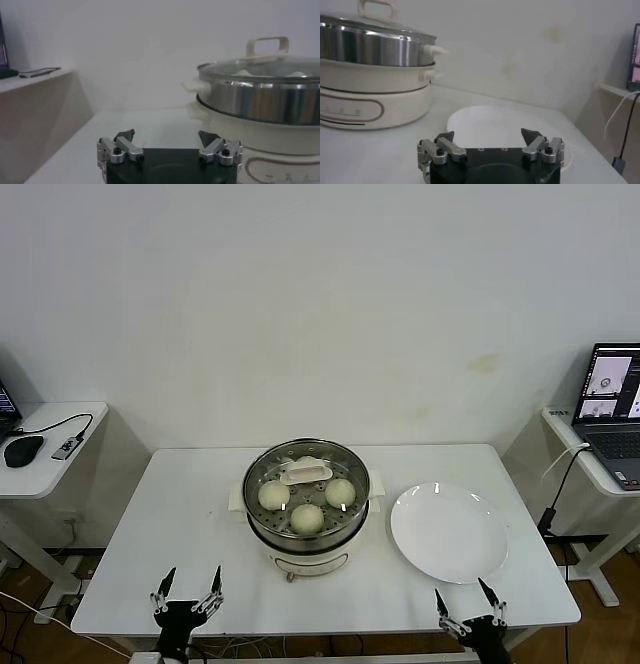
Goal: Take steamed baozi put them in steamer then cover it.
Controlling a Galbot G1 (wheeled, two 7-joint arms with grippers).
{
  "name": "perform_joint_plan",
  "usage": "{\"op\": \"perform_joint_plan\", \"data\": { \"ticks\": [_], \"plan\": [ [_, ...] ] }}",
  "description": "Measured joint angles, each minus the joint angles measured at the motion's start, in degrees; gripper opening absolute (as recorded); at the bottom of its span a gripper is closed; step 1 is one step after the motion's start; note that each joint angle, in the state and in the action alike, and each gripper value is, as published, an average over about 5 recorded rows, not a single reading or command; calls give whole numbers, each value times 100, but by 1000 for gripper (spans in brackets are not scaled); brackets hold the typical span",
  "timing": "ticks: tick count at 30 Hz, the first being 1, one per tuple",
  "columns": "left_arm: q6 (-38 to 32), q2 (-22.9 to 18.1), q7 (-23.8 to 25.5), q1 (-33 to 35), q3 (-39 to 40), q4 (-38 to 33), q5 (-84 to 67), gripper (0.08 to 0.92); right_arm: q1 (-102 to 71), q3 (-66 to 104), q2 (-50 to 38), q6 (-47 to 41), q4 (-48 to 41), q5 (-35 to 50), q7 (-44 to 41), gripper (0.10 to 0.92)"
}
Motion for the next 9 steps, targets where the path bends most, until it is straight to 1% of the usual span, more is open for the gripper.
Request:
{"op": "perform_joint_plan", "data": {
  "ticks": [9],
  "plan": [
    [-78,14,85,62,-21,124,-71,823,-40,-53,0,-39,37,29,-25,823]
  ]
}}
